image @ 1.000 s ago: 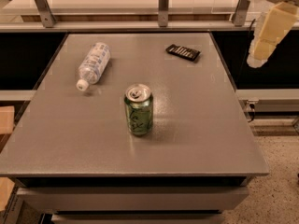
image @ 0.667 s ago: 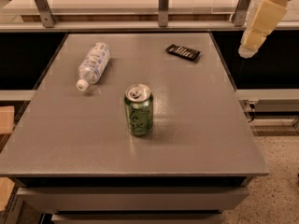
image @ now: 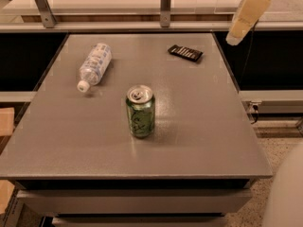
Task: Pick rxbar chocolate
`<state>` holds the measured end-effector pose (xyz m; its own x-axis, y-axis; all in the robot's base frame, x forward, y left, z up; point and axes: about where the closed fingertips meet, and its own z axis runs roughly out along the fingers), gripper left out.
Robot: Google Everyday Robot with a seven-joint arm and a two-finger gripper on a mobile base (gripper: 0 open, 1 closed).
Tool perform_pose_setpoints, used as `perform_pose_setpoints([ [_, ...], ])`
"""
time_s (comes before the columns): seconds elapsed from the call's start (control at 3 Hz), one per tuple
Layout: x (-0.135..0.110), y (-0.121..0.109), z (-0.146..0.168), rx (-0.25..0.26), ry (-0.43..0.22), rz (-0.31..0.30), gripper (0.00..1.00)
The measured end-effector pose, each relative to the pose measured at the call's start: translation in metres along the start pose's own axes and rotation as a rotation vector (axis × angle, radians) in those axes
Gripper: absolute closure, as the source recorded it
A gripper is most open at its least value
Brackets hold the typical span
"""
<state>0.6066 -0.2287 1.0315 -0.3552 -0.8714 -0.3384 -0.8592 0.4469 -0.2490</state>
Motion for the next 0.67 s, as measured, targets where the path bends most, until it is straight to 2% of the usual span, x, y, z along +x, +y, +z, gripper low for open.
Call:
perform_pose_setpoints([
  [0.33,-0.0116,-0.0157,0.0042,0.053,-0.039,-0.001,0.00],
  [0.67,-0.0123,-0.0164,0.0047,0.055,-0.042,-0.001,0.00],
])
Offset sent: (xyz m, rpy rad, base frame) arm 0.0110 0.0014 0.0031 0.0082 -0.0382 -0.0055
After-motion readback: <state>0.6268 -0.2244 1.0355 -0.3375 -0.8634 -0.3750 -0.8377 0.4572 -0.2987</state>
